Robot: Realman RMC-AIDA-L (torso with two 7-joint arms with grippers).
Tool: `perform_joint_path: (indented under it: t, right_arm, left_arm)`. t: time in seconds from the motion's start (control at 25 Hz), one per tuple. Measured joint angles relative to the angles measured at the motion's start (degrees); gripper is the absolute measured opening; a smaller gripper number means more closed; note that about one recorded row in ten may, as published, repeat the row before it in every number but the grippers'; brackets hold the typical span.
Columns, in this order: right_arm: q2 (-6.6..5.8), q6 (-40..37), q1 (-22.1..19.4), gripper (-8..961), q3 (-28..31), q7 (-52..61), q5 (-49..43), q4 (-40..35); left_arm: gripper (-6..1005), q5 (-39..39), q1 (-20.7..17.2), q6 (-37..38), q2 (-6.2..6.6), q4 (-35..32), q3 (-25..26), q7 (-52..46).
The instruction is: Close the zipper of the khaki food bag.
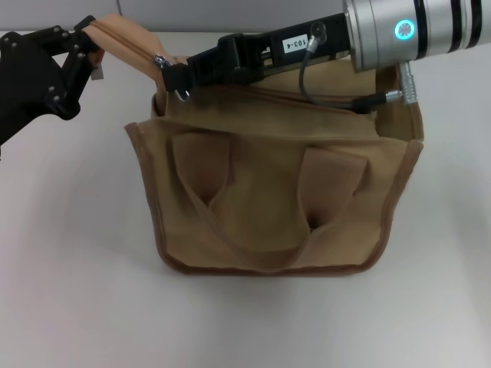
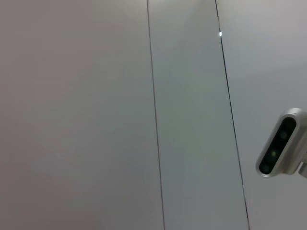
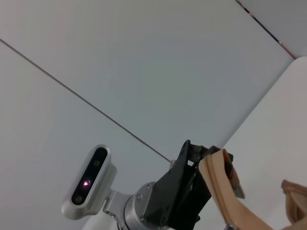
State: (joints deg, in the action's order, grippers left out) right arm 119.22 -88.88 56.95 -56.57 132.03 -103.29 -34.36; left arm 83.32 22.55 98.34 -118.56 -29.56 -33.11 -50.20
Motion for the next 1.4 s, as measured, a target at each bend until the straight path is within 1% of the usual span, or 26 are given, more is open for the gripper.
perform_joint_path:
  t: [0.16, 0.52, 0.64, 0.76, 0.84, 1.04, 1.2, 1.32, 1.4]
  right_arm:
    - [-0.04, -0.7, -0.7, 2, 0.0, 0.0, 0.0, -0.8]
    - [-0.23, -3.0, -4.2, 1, 0.4, 0.7, -0.2, -3.9]
    - [-0.56, -4.1, -5.4, 0, 0.5, 0.7, -0.2, -4.6]
    - [-1.27, -5.6, -7.7, -1, 0.6, 0.6, -0.2, -5.4]
    - [-1.42, -5.8, -8.4, -1, 0.8, 0.4, -0.1, -5.8]
    - [-1.54, -6.3, -9.0, 16, 2.3, -0.6, 1.4, -6.1]
    - [-1.71, -6.2, -8.2, 30, 2.4, -0.6, 2.2, -5.6]
    - [-1.46, -5.4, -6.3, 40, 1.9, -0.4, 2.1, -4.1]
    - [-1.38, -5.1, -5.7, 47, 1.8, -0.3, 2.0, -3.7]
  left_arm:
    - [15, 0.0, -0.4, -0.3, 0.05, 0.6, 0.6, 0.2]
    - [16, 0.0, -0.6, -0.8, 0.09, 0.7, 1.3, 0.3]
    - [16, 0.0, -0.6, -1.0, 0.1, 1.0, 1.3, 0.3]
    - [16, -0.1, -0.6, -1.8, 0.14, 1.3, 1.3, 0.3]
    - [16, -0.1, -0.5, -1.9, 0.13, 1.3, 1.3, 0.3]
    - [15, -0.1, -0.4, -2.1, 0.11, 1.3, 1.0, 0.2]
    - [15, -0.1, -0.4, -1.9, 0.09, 1.3, 0.9, 0.0]
    - [15, -0.1, -0.1, -1.8, 0.09, 1.3, 0.9, -0.1]
    - [15, -0.1, 0.0, -1.8, 0.09, 1.3, 0.9, -0.1]
